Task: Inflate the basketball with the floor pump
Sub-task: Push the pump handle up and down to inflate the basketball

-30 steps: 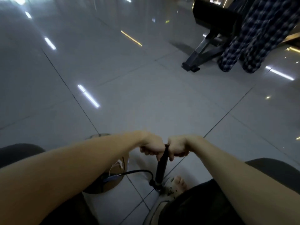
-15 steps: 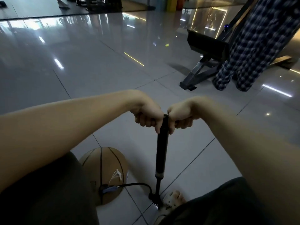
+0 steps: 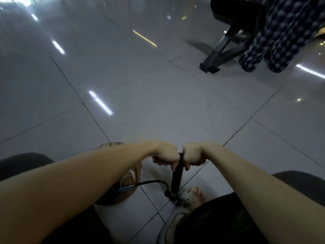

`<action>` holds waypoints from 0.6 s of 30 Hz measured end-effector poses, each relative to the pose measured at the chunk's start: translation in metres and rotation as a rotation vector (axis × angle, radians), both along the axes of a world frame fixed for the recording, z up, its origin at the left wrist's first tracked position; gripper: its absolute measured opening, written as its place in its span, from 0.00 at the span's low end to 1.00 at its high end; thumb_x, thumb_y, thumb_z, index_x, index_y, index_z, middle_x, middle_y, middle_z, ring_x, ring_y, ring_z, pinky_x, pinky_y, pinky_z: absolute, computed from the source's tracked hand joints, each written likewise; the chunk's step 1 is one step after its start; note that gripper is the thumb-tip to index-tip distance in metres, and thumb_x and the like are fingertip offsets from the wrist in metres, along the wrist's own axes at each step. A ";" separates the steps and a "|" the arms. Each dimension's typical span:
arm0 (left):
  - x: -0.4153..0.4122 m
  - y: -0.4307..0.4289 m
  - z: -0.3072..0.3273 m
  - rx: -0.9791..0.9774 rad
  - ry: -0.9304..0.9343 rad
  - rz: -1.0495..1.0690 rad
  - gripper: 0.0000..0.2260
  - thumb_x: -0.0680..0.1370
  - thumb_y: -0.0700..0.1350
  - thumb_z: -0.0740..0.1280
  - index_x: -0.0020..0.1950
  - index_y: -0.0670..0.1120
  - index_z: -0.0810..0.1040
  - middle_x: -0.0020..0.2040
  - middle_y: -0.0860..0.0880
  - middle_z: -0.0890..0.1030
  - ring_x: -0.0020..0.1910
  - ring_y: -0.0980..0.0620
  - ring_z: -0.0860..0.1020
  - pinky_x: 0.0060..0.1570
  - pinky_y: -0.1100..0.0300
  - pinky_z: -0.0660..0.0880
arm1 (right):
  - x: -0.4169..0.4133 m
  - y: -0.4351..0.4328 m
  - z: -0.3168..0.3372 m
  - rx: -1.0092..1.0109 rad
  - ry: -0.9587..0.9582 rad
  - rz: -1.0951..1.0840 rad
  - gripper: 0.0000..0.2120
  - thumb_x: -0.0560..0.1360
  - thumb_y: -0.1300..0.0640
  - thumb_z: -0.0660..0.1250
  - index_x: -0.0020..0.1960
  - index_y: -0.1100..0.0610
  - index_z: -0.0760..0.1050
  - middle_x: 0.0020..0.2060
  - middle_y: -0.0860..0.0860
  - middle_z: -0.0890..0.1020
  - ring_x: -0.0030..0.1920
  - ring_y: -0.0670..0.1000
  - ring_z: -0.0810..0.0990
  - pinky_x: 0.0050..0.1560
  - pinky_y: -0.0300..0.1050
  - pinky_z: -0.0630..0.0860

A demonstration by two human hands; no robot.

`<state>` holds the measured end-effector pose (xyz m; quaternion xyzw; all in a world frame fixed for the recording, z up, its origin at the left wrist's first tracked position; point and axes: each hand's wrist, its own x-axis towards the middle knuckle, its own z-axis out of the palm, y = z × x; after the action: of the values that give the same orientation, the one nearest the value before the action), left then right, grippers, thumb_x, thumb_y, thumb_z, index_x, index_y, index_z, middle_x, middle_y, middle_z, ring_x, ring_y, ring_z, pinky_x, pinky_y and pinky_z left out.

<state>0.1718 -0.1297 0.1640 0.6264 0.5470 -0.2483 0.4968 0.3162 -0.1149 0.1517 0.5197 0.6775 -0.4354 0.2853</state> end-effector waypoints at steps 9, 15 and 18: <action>-0.023 -0.014 0.045 -0.044 -0.074 -0.011 0.10 0.78 0.46 0.72 0.39 0.46 0.75 0.30 0.50 0.72 0.26 0.52 0.68 0.29 0.60 0.64 | -0.021 -0.007 0.056 -0.060 -0.102 0.128 0.09 0.70 0.56 0.77 0.40 0.59 0.79 0.28 0.52 0.76 0.28 0.52 0.74 0.33 0.44 0.76; -0.063 -0.028 0.061 -0.086 -0.342 0.103 0.07 0.83 0.38 0.65 0.58 0.40 0.81 0.47 0.42 0.86 0.43 0.46 0.84 0.51 0.50 0.81 | -0.050 -0.007 0.093 -0.102 0.009 0.153 0.18 0.70 0.50 0.79 0.55 0.57 0.82 0.51 0.55 0.86 0.51 0.54 0.86 0.57 0.51 0.81; -0.092 -0.032 0.061 -0.019 -0.369 0.180 0.10 0.82 0.36 0.66 0.61 0.39 0.81 0.51 0.41 0.85 0.46 0.46 0.84 0.53 0.51 0.82 | -0.076 -0.009 0.090 -0.051 0.124 0.136 0.16 0.73 0.52 0.77 0.57 0.58 0.81 0.54 0.58 0.85 0.52 0.56 0.86 0.54 0.50 0.81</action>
<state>0.0795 -0.1616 0.2249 0.6052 0.4980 -0.0891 0.6147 0.2398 -0.1235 0.2418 0.4370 0.7165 -0.4634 0.2846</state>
